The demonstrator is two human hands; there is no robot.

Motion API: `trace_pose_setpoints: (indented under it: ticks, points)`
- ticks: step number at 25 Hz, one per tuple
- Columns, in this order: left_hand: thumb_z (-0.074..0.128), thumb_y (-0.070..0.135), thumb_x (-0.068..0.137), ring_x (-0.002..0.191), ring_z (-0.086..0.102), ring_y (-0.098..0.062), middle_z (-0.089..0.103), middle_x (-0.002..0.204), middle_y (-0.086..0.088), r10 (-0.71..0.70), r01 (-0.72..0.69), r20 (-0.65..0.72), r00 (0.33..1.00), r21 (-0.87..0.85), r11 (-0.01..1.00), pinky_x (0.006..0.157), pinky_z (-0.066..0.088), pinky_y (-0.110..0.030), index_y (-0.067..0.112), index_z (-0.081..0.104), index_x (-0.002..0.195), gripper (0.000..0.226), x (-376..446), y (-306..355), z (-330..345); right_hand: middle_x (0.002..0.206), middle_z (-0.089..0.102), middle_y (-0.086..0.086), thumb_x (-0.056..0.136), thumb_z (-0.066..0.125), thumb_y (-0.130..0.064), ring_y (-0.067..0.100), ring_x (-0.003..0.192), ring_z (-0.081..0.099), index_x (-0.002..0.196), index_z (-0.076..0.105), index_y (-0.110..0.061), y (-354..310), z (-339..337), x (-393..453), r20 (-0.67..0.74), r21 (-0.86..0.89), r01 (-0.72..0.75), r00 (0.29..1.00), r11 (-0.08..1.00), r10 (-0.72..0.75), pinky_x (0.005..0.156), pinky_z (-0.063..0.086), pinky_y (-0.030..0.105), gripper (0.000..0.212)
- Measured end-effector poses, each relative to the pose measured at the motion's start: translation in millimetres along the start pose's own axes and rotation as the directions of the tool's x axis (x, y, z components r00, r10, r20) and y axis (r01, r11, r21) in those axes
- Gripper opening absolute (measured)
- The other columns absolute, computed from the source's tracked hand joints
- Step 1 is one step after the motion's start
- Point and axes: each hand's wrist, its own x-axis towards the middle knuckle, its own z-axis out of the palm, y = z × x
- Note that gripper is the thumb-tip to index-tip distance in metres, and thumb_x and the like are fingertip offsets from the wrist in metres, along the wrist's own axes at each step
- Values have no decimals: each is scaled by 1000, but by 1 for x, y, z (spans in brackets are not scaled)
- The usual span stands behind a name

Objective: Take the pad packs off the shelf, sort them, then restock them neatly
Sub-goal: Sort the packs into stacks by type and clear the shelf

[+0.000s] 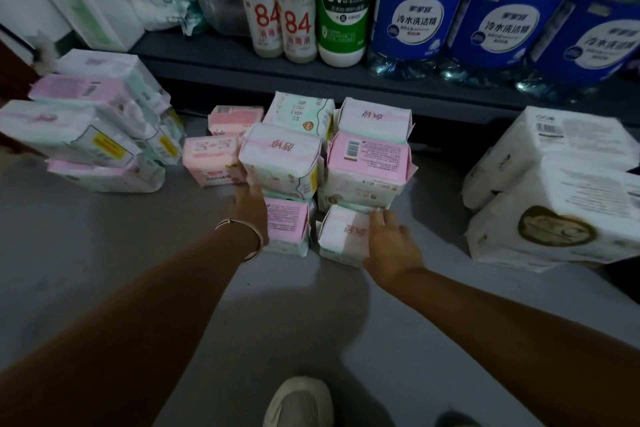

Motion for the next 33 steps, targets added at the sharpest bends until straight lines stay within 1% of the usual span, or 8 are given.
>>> trace_pose_setpoints:
  ticks: [4, 8, 11, 17, 22, 26, 29, 33]
  points:
    - [81, 20, 69, 130, 37, -33, 27, 145, -22, 56, -70, 76, 996, 199, 978, 108, 37, -38, 1, 23, 142, 95, -9, 8, -31, 131, 47, 12, 89, 56, -17, 31, 116, 51, 133, 36, -11, 5, -40, -11, -1, -60, 59, 998, 996, -59, 90, 47, 38, 48]
    - [73, 10, 77, 122, 48, -24, 48, 134, -10, 181, -191, 92, 979, 114, 975, 99, 41, -29, 11, 43, 134, 65, -34, 31, -98, 130, 53, 14, 89, 52, 1, 27, 117, 53, 140, 41, -9, 4, -107, -24, 4, 352, 118, 992, 929, -128, 98, 44, 32, 53]
    - [75, 4, 73, 120, 51, -21, 52, 133, -7, 323, -323, 57, 945, -19, 946, 98, 42, -27, 13, 49, 131, 64, -58, 52, -154, 127, 52, 13, 86, 49, 16, 23, 111, 53, 138, 44, -8, -2, -166, -39, 35, 564, 116, 986, 818, -164, 91, 47, 33, 58]
    - [74, 9, 76, 116, 53, -24, 54, 128, -9, 539, -546, -175, 824, 11, 838, 94, 42, -26, 10, 50, 129, 58, -110, 114, -278, 141, 48, 10, 85, 61, 2, 24, 126, 49, 141, 41, -15, -26, -279, -80, -203, 210, 302, 944, 930, -261, 101, 45, 29, 62]
    - [72, 17, 79, 108, 56, -18, 56, 124, -7, 584, -598, -323, 744, 68, 799, 92, 43, -24, 14, 51, 127, 53, -128, 168, -347, 140, 49, 8, 90, 56, -4, 25, 124, 49, 141, 42, -15, -13, -356, -98, -375, -15, 326, 875, 945, -308, 97, 45, 31, 54]
    - [68, 22, 84, 110, 55, -15, 56, 126, -3, 600, -639, -398, 694, 42, 768, 86, 40, -19, 15, 51, 128, 48, -138, 215, -384, 140, 49, 8, 92, 55, -6, 27, 124, 49, 139, 44, -13, 14, -417, -103, -475, -67, 306, 827, 950, -300, 98, 44, 32, 49]
    - [67, 23, 84, 112, 55, -18, 55, 126, -6, 591, -640, -458, 664, 61, 766, 91, 41, -21, 13, 52, 126, 45, -124, 232, -404, 129, 56, 12, 91, 54, -6, 29, 115, 54, 133, 50, -11, 16, -446, -83, -544, -62, 293, 791, 954, -279, 92, 48, 36, 42]
    - [66, 25, 85, 117, 52, -19, 50, 130, -6, 586, -628, -483, 651, 90, 773, 97, 40, -26, 14, 48, 131, 50, -85, 244, -428, 136, 52, 10, 90, 56, -7, 26, 121, 51, 138, 46, -13, -8, -472, -39, -588, -52, 351, 746, 935, -312, 99, 44, 35, 49]
